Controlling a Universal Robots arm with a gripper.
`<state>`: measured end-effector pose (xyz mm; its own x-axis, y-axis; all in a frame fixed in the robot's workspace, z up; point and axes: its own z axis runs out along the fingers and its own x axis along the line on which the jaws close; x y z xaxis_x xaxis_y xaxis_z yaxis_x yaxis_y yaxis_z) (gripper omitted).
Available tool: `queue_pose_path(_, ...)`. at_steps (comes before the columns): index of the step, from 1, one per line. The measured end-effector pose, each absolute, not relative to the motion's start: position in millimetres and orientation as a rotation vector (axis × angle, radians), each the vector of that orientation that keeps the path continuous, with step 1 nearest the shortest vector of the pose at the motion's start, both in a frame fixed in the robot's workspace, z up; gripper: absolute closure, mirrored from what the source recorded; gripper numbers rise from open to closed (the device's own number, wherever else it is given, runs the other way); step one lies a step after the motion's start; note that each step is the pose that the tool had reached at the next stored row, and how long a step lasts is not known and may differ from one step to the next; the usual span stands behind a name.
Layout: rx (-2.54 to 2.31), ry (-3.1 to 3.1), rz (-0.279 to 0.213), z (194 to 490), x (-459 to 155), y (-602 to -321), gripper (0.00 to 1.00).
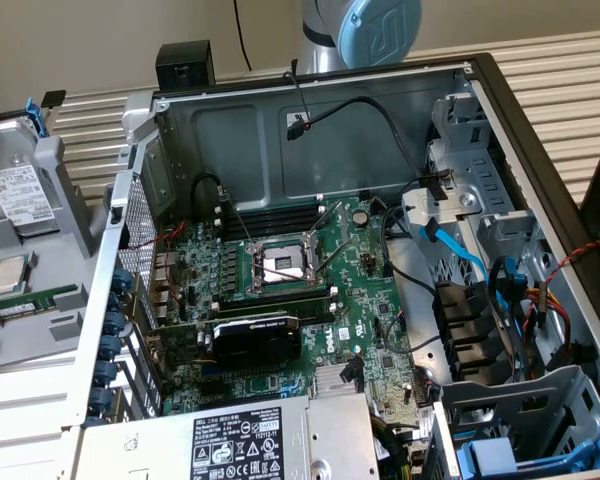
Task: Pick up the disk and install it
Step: 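Pick up the disk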
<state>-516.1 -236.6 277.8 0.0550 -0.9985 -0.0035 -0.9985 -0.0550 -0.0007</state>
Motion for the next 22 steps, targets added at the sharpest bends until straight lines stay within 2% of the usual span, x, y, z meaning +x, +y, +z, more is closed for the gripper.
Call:
queue_pose_path(1,-2.280,2.157,0.003,277.7,-516.1,-236.6,0.63)
queue_pose_path(22,-2.280,2.158,0.004,279.3,-518.6,-236.6,0.63)
